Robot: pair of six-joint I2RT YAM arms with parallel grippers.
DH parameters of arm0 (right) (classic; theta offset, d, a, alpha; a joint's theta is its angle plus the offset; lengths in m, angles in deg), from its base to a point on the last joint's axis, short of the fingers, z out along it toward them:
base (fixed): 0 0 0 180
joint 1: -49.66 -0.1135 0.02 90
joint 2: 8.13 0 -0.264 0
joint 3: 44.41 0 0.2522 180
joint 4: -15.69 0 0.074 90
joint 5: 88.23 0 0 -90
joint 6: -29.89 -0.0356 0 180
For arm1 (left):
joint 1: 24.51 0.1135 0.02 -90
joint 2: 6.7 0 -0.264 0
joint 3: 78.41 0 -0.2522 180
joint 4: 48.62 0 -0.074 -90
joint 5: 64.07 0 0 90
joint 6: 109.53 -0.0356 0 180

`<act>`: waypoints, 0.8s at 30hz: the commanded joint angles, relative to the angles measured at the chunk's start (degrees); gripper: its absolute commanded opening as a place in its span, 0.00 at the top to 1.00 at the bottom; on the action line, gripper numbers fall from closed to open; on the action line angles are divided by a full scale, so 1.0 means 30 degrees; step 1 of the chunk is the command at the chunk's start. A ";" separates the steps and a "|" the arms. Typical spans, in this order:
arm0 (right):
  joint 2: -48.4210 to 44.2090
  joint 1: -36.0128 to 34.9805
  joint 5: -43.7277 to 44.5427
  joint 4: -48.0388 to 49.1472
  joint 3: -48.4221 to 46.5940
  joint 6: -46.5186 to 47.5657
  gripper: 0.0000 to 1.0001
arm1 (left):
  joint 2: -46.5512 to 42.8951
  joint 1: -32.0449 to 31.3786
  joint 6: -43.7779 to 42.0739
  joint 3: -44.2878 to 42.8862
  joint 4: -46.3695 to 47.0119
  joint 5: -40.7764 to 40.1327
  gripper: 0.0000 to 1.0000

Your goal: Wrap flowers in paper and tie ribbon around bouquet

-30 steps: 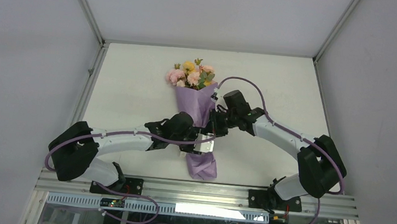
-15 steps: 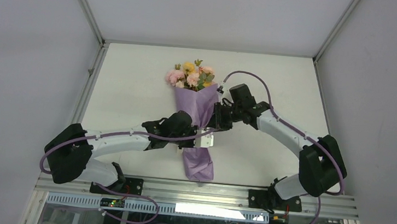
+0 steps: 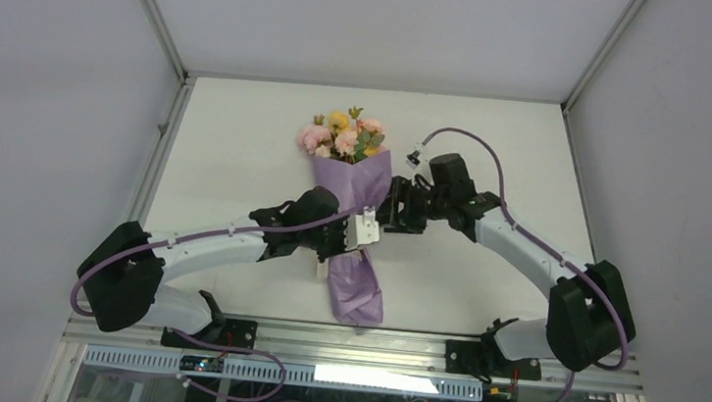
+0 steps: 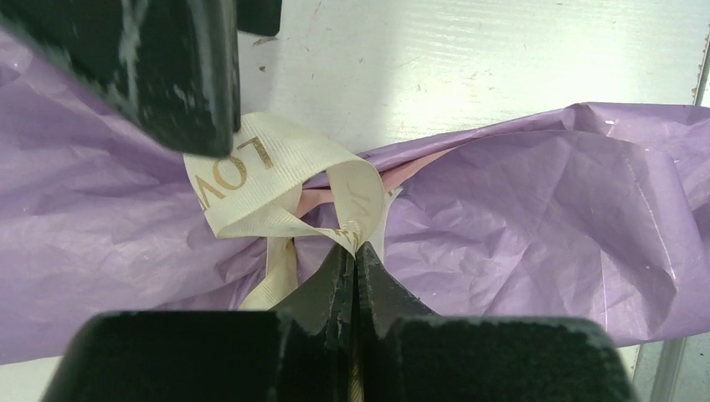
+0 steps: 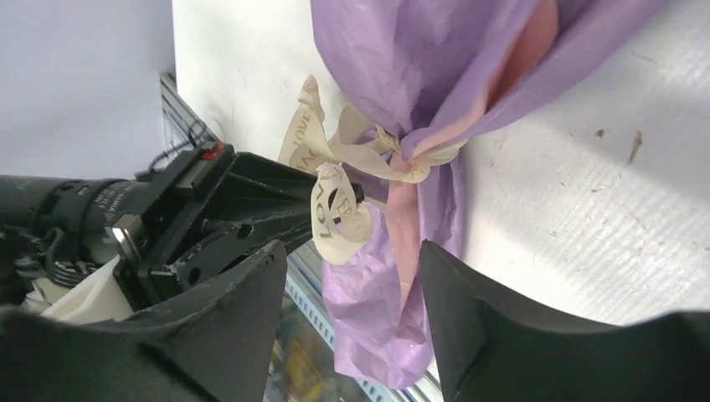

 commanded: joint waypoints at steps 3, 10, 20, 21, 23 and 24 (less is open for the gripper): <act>-0.3375 -0.2686 0.6430 0.4032 0.2219 -0.6918 0.37 | -0.0051 0.0316 0.1125 -0.0501 0.0481 0.0867 1.00; -0.4343 -0.6748 1.4884 0.3853 0.3300 -1.0288 0.40 | 0.0282 0.0314 0.1412 -0.0197 0.1610 0.1048 1.00; -0.2834 -0.7377 1.6664 0.4826 0.3136 -1.1255 0.60 | 0.0270 0.0348 0.1603 0.0191 0.2366 0.1326 1.00; -0.2642 -0.7371 1.6655 0.4885 0.3067 -1.1353 0.60 | 0.0293 0.0349 0.1657 0.0193 0.2427 0.1302 1.00; -0.2123 -0.7408 1.6528 0.4975 0.2780 -1.1350 0.59 | 0.0356 0.0333 0.1700 0.0137 0.2460 0.1325 1.00; -0.1956 -0.7397 1.6378 0.5277 0.2748 -1.1295 0.59 | 0.0384 0.0347 0.1669 0.0135 0.2501 0.1346 1.00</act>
